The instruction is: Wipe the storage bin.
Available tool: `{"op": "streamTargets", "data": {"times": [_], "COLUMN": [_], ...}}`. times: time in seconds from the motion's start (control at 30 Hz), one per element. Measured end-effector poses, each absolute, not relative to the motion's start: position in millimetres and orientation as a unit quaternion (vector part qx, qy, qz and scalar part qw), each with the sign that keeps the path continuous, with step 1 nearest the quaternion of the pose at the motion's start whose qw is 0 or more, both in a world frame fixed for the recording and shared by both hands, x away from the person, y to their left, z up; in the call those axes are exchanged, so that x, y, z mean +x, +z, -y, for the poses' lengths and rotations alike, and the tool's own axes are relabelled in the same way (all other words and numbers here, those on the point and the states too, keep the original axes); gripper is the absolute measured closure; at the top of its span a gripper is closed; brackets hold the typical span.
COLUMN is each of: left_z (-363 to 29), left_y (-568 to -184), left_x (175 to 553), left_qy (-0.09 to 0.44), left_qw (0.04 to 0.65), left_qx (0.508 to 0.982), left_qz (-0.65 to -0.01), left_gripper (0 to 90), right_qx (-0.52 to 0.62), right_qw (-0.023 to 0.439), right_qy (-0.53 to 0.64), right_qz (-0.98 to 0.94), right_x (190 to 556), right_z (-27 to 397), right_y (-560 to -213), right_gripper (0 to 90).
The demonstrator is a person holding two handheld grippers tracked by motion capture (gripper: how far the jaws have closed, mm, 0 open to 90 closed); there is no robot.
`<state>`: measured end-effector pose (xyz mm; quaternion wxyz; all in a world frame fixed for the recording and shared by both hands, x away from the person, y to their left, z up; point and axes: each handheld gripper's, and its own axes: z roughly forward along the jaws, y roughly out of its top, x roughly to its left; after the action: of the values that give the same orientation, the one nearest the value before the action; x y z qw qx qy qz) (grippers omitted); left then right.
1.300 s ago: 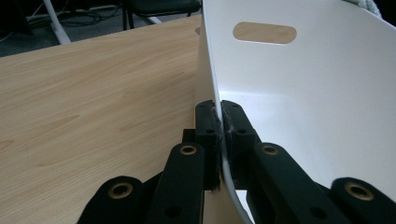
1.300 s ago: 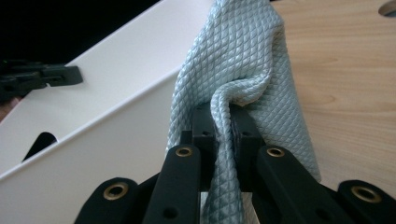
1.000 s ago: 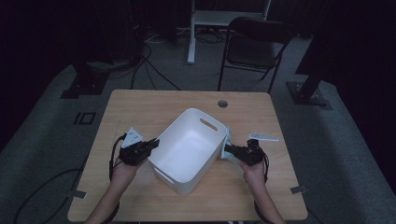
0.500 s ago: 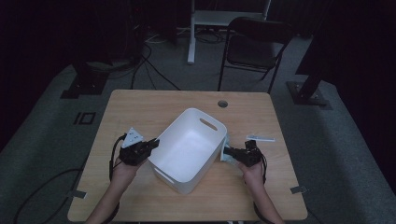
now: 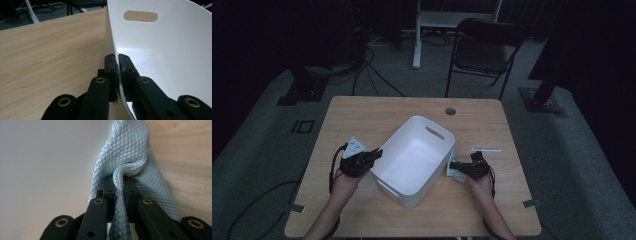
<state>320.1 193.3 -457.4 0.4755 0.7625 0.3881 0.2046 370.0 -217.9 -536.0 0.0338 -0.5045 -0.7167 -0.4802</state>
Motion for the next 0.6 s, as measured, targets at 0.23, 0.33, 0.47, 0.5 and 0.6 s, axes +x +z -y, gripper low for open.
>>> {"op": "streamTargets", "data": {"times": [0.23,0.33,0.47,0.5,0.6], "left_z": [-192.6,-192.5,-192.5,-192.4,-191.6], "left_y": [-457.4,-457.5,-457.8,-457.8,-457.6], "left_x": [319.7,319.7,319.9,319.9,319.5], "left_qy": [0.208,0.208,0.205,0.205,0.205], "left_qw": [0.474,0.475,0.477,0.476,0.475], "left_qx": [0.76,0.759,0.758,0.759,0.76], "left_qz": [-0.392,-0.393,-0.394,-0.394,-0.394], "left_gripper": [86.7,86.7,86.8,86.8,86.9], "right_qx": [-0.51,-0.502,-0.483,-0.477,-0.454], "right_qw": [0.042,0.028,0.012,0.01,0.0], "right_qy": [-0.478,-0.496,-0.537,-0.549,-0.58], "right_qz": [0.713,0.708,0.691,0.686,0.677], "right_x": [370.3,367.2,358.0,355.2,346.5], "right_z": [218.6,221.6,228.8,230.8,235.1], "right_y": [-539.0,-529.6,-510.2,-504.8,-489.0], "right_gripper": [83.4,83.4,83.4,83.4,83.4]}}
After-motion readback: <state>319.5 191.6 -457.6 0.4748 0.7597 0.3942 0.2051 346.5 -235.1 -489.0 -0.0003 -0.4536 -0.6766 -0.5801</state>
